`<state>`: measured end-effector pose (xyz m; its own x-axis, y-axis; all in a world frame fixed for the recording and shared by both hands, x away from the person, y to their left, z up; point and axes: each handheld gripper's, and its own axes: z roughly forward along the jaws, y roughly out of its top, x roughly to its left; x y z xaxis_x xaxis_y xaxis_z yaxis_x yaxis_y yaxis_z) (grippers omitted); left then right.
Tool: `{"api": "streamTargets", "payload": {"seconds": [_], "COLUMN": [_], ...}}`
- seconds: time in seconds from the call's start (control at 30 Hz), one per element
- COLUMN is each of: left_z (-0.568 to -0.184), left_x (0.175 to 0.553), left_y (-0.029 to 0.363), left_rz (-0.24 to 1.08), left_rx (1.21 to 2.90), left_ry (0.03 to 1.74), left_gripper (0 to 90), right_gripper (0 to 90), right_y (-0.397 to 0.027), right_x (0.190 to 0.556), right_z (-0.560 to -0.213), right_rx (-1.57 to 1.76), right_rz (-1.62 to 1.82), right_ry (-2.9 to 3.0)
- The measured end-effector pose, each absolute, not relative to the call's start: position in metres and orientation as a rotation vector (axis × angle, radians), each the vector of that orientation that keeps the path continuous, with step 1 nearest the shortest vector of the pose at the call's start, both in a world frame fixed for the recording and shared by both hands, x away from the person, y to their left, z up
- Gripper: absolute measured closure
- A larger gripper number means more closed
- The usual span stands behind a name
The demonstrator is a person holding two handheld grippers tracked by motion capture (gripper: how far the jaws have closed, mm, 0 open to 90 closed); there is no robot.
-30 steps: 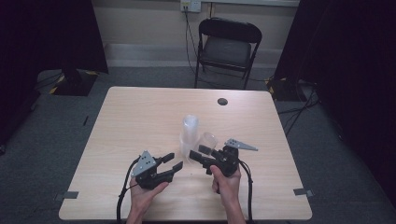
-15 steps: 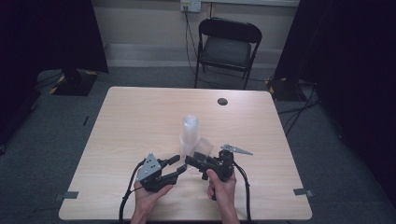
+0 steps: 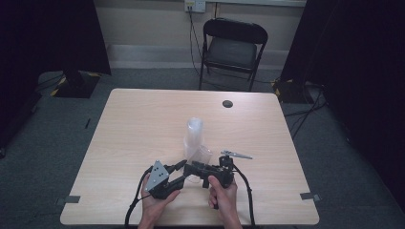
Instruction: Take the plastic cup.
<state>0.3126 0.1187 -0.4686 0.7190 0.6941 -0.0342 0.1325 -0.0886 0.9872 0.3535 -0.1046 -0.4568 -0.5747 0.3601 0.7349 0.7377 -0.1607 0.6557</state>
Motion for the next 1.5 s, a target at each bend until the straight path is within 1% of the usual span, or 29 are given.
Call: {"api": "streamTargets", "payload": {"seconds": [0.13,0.2,0.23,0.3,0.37,0.47,0.63,0.73,0.83,0.93,0.97,1.17,1.5], "left_z": [-0.469,-0.469,-0.469,-0.468,-0.467,-0.467,-0.467,-0.467,-0.467,-0.467,-0.467,-0.468,-0.472], "left_x": [0.312,0.311,0.31,0.31,0.31,0.31,0.31,0.309,0.31,0.309,0.309,0.308,0.308], "left_y": [0.119,0.119,0.12,0.12,0.12,0.122,0.124,0.123,0.123,0.123,0.123,0.123,0.123], "left_rz": [0.561,0.563,0.563,0.569,0.575,0.57,0.568,0.562,0.557,0.554,0.553,0.556,0.507], "left_rx": [1.581,1.574,1.56,1.555,1.556,1.562,1.567,1.573,1.572,1.57,1.572,1.59,1.598], "left_ry": [0.697,0.693,0.692,0.678,0.674,0.663,0.659,0.654,0.654,0.656,0.655,0.653,0.653], "left_gripper": [63.9,65.4,66.9,72.9,75.4,77.0,81.5,82.5,82.3,82.4,82.8,85.0,86.8], "right_gripper": [36.2,36.1,36.1,36.1,35.8,32.9,25.3,20.2,17.6,16.9,15.0,13.9,13.9], "right_y": [-0.1,-0.098,-0.098,-0.097,-0.097,-0.098,-0.099,-0.099,-0.1,-0.1,-0.101,-0.104,-0.111], "right_x": [0.351,0.351,0.351,0.351,0.351,0.352,0.351,0.352,0.352,0.352,0.353,0.354,0.353], "right_z": [-0.456,-0.456,-0.456,-0.456,-0.457,-0.458,-0.458,-0.458,-0.458,-0.458,-0.458,-0.458,-0.455], "right_rx": [-1.223,-1.217,-1.212,-1.204,-1.2,-1.179,-1.19,-1.208,-1.211,-1.204,-1.206,-1.23,-1.257], "right_rz": [-1.77,-1.761,-1.758,-1.754,-1.751,-1.76,-1.779,-1.799,-1.812,-1.814,-1.827,-1.854,-1.887], "right_ry": [-1.779,-1.764,-1.752,-1.736,-1.731,-1.74,-1.753,-1.772,-1.8,-1.801,-1.808,-1.805,-1.832]}}
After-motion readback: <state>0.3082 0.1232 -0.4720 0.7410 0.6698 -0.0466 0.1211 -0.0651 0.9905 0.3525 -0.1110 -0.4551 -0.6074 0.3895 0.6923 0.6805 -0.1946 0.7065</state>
